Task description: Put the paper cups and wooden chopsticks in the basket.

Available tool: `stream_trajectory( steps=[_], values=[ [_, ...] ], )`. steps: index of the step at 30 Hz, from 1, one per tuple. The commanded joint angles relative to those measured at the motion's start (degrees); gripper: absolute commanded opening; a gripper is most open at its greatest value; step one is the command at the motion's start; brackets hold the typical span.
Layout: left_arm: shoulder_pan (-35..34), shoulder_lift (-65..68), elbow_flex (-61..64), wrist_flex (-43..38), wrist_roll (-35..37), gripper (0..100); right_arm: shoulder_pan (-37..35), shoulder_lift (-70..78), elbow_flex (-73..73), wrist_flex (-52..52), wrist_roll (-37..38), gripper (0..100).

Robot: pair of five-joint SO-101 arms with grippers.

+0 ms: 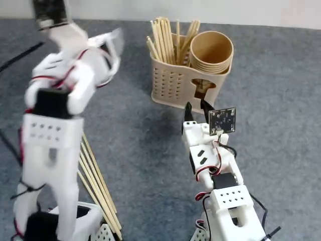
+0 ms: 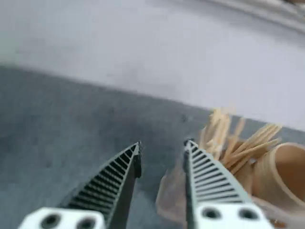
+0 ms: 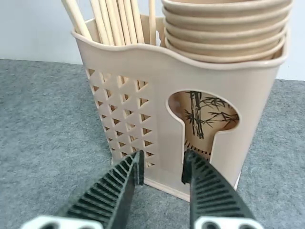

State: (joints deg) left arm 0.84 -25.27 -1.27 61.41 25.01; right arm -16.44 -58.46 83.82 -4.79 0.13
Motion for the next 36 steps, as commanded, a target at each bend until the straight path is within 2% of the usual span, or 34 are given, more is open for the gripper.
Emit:
stream_trajectory(
  steps=[1, 4, 7, 13, 19, 26, 32, 36],
  values=[
    [-4.53, -4.62, -1.98, 11.52, 1.76, 10, -0.31, -1.63, -0.13, -1.36, 0.00, 14.5],
    [-7.43, -5.23, -1.54, 21.01, 1.76, 10, -0.31, -1.63, -0.13, -1.36, 0.00, 14.5],
    [-10.42, -5.49, 2.51, 26.81, 1.85, 10, -0.31, -1.63, -0.13, -1.36, 0.00, 14.5],
    [-17.36, -5.67, 17.63, 27.96, 1.49, 10, -0.31, -1.63, -0.13, -1.36, 0.00, 14.5],
    [-20.35, -5.76, 32.75, 22.24, 1.32, 11, -0.31, -1.63, -0.13, -1.36, 0.00, 14.5],
    [-20.44, -5.32, 47.25, 10.46, 1.76, 30, -0.31, -1.63, -0.13, -1.36, 0.00, 14.5],
    [-20.18, -5.23, 59.47, -4.84, 1.85, 23, -0.31, -1.63, -0.13, -1.36, 0.00, 14.5],
    [-20.09, -5.23, 64.66, -11.96, 1.85, 20, -0.31, -1.63, -0.13, -1.36, 0.00, 14.5]
  ],
)
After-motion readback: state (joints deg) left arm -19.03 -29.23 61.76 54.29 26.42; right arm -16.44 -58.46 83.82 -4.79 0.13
